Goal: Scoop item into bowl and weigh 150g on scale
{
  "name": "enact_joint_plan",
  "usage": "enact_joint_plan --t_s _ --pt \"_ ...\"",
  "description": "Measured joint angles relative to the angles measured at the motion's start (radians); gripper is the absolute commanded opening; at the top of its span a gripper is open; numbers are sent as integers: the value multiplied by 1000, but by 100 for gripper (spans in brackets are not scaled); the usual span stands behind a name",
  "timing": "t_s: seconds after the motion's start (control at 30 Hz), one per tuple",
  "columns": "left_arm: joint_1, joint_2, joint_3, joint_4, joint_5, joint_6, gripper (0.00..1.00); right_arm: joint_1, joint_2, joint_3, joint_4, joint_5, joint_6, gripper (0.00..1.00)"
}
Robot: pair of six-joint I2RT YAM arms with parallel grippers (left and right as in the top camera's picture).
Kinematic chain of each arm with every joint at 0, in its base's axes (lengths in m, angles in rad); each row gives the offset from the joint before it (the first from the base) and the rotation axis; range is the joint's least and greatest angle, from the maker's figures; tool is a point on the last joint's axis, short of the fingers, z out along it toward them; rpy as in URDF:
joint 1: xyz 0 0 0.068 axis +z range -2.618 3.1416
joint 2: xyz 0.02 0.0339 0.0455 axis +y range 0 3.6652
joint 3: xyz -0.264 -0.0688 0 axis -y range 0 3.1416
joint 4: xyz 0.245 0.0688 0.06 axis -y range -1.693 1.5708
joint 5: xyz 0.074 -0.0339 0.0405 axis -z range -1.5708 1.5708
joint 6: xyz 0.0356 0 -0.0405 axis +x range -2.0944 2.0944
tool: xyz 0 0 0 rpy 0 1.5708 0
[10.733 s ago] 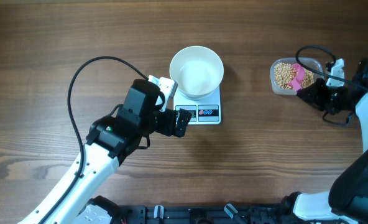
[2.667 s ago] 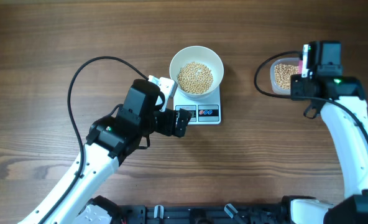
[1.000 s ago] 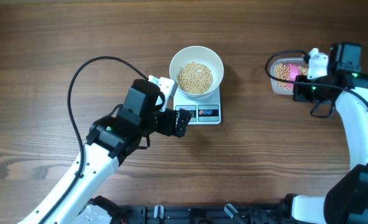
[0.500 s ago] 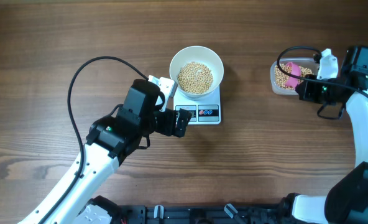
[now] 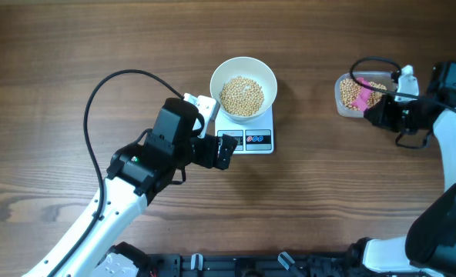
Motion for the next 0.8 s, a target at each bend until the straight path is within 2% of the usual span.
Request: enact_joint_plan --t_s 0.47,0.8 --pt "0 0 0 0 0 0 100 -185 2 0 -13 -196 0 4" --pt "0 0 0 0 0 0 100 -324 2 0 -36 -414 0 4"
